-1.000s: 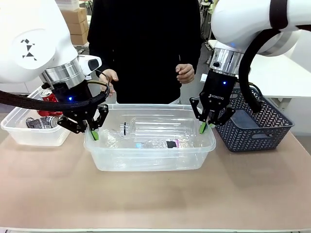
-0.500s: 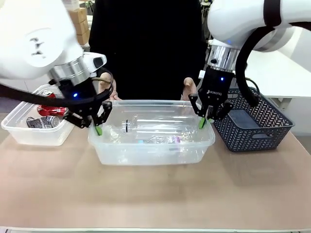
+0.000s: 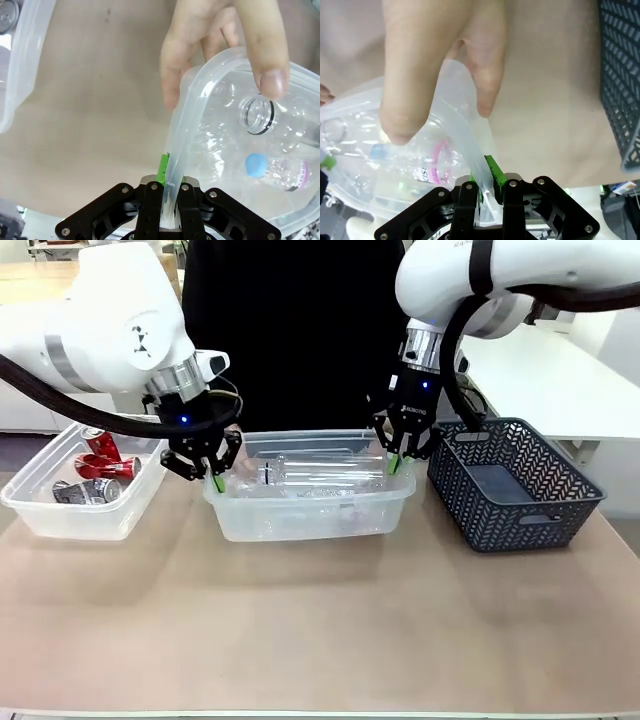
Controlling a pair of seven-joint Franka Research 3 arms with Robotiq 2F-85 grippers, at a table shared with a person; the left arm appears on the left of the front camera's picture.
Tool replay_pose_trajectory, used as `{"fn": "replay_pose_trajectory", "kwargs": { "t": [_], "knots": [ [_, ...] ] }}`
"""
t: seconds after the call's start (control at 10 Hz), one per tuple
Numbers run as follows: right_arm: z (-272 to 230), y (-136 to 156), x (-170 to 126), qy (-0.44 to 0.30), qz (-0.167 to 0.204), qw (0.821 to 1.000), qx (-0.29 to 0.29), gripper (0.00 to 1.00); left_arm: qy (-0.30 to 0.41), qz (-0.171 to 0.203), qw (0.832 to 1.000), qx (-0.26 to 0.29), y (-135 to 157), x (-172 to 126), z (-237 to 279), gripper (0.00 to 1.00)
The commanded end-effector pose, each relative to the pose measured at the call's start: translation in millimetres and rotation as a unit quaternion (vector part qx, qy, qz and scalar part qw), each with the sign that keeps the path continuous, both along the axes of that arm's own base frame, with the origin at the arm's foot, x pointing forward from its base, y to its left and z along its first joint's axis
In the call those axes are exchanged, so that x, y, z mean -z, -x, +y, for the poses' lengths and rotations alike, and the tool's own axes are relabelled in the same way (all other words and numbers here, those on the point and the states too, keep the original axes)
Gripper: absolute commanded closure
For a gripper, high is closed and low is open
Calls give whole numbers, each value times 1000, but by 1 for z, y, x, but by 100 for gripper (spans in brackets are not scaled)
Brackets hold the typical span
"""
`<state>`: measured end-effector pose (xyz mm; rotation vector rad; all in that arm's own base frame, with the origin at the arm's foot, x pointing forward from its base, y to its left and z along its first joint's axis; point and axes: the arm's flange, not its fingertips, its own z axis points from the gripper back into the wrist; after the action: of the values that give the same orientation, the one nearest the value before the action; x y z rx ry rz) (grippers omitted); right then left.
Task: Sort the waste into each basket.
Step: Offer the picked Organizing box to the human, then release the Organizing box you were holding.
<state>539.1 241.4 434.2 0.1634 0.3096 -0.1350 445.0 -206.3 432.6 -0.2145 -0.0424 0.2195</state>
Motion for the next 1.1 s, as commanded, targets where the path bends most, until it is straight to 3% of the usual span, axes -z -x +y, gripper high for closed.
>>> {"fn": "replay_pose_trajectory", "kwargs": {
  "t": [0.0, 1.0],
  "knots": [
    [0, 7, -11, 1, -9, 1000, -2, 94, -7, -10, 1000, 11, 6, -10, -3, 96],
    [0, 7, -11, 1, -9, 1000, -2, 94, -7, -10, 1000, 11, 6, -10, -3, 96]
  ]
}}
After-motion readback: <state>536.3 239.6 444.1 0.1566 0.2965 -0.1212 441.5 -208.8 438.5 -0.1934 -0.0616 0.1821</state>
